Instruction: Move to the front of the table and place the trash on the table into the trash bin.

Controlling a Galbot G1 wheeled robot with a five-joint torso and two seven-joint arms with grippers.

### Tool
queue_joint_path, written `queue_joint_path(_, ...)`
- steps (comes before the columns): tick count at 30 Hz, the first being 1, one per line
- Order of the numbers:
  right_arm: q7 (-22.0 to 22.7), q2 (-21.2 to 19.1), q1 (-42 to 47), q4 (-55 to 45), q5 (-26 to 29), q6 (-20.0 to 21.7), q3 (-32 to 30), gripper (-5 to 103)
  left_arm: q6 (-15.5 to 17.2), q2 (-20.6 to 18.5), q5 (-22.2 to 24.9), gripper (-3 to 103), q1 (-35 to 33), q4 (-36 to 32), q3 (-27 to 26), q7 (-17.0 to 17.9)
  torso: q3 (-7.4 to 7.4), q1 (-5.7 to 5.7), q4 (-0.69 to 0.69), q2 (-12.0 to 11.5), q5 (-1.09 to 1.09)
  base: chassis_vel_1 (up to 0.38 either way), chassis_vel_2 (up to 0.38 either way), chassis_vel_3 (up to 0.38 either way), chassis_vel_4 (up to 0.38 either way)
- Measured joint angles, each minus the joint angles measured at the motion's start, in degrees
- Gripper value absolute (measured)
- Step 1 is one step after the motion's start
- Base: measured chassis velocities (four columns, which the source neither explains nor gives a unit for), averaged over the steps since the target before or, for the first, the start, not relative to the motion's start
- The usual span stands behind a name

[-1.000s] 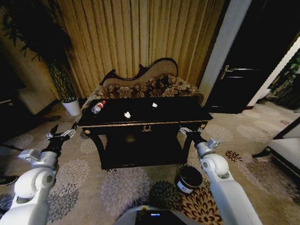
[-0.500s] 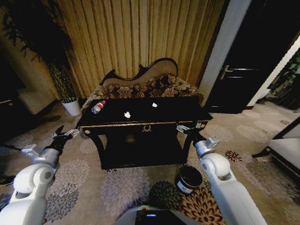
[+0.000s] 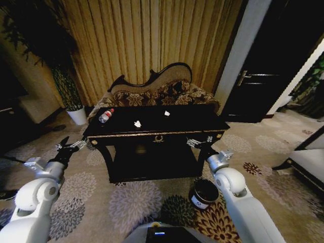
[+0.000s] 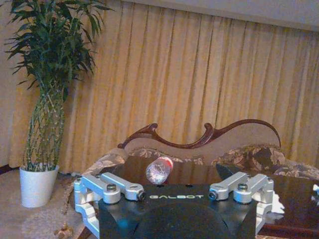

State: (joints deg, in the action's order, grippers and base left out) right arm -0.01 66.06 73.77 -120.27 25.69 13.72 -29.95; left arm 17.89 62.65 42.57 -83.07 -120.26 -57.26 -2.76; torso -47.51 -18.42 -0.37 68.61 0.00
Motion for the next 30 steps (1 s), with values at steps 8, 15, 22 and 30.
queue_joint_path(8,0.0,-0.1,0.0,0.2,-0.3,0.0,-0.5,100,-0.1,0.2,-0.2,100,0.2,-0.2,0.3,-0.4,0.0,0.0,0.0,0.0,0.0,-0.013,0.012,0.017,-0.015)
queue_joint_path(15,0.0,-0.2,0.2,-0.2,-0.3,-0.1,-0.6,100,-0.1,0.5,-0.4,100,0.2,-0.2,0.4,-0.6,0.0,0.0,0.0,0.0,0.0,-0.07,0.079,0.08,-0.086)
queue_joint_path(22,0.0,-0.2,0.4,-1.1,-0.3,-0.1,-0.4,100,-0.2,0.6,-0.6,100,0.4,-0.2,0.5,-1.2,0.0,0.0,0.0,0.0,-0.01,-0.08,0.089,0.08,-0.085)
queue_joint_path(30,0.0,-0.8,0.6,-2.0,-0.4,0.6,0.1,100,-0.3,1.2,-0.7,100,0.3,-0.3,0.7,-1.3,0.0,0.0,0.0,0.0,0.0,-0.08,0.081,0.082,-0.07)
